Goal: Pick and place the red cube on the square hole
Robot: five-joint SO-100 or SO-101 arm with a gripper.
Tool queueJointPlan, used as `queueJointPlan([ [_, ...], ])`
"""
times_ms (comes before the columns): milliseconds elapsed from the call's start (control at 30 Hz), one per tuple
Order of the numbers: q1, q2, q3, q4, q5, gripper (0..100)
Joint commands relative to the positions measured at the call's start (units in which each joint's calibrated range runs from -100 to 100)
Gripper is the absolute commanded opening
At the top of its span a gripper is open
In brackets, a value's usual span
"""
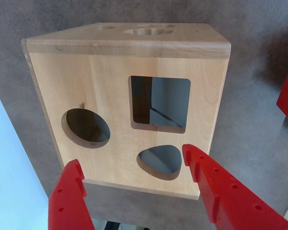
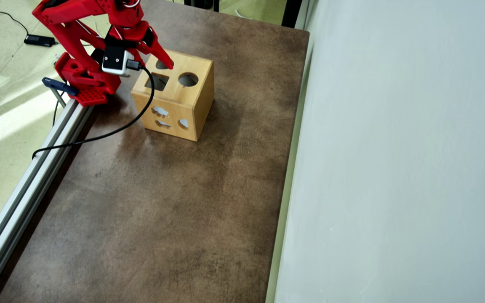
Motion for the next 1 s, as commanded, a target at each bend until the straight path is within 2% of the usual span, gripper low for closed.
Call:
queueJointPlan([
  [0, -0.43, -1.81, -2.85, -0.23, -0.05, 32],
  [633, -0.43, -5.63, -1.5, -0.07, 0.1, 31],
  [967, -0.13, -13.19, 7.44, -0.15, 0.0, 31],
])
